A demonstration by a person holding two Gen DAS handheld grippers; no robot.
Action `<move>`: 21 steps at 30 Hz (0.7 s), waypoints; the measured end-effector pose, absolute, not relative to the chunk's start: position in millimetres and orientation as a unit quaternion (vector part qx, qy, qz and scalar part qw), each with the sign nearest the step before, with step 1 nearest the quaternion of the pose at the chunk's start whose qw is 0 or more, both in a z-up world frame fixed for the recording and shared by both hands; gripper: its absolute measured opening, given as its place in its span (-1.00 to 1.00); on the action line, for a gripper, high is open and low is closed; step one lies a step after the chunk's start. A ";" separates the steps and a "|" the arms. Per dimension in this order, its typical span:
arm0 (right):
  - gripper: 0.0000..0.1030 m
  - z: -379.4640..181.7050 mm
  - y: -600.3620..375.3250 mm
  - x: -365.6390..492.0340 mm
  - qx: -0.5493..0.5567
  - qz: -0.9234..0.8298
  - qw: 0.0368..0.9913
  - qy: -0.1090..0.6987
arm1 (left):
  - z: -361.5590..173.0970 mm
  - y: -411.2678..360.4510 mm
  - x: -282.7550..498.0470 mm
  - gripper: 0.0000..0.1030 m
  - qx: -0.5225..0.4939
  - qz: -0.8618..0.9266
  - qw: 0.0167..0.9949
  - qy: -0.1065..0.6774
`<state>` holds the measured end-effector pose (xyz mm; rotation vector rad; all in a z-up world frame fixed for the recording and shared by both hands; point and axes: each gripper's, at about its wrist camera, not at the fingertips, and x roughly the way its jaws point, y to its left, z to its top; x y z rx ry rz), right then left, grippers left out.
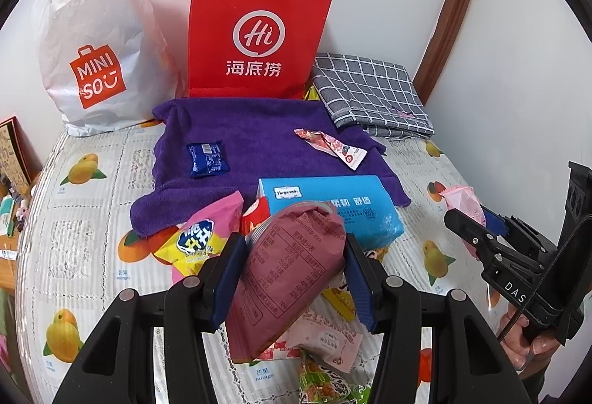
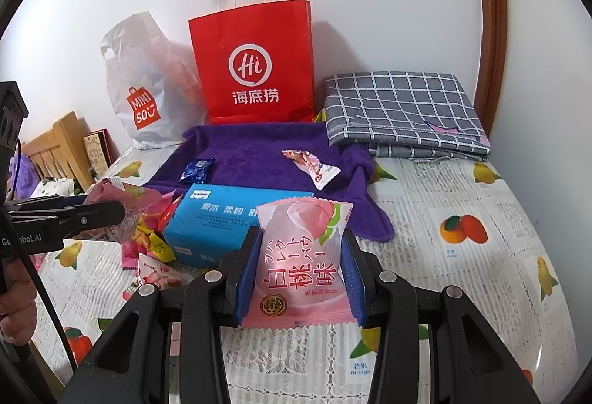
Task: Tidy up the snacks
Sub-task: 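Carry the pink bag in the left gripper over the purple towel while the right carries the peach candy there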
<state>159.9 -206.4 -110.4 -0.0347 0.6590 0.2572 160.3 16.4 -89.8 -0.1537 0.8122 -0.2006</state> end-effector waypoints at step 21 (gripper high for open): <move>-0.19 -93.6 -200.7 181.1 -0.025 0.134 0.940 0.313 | -81.0 10.1 188.1 -0.02 -0.069 -0.098 0.908 0.401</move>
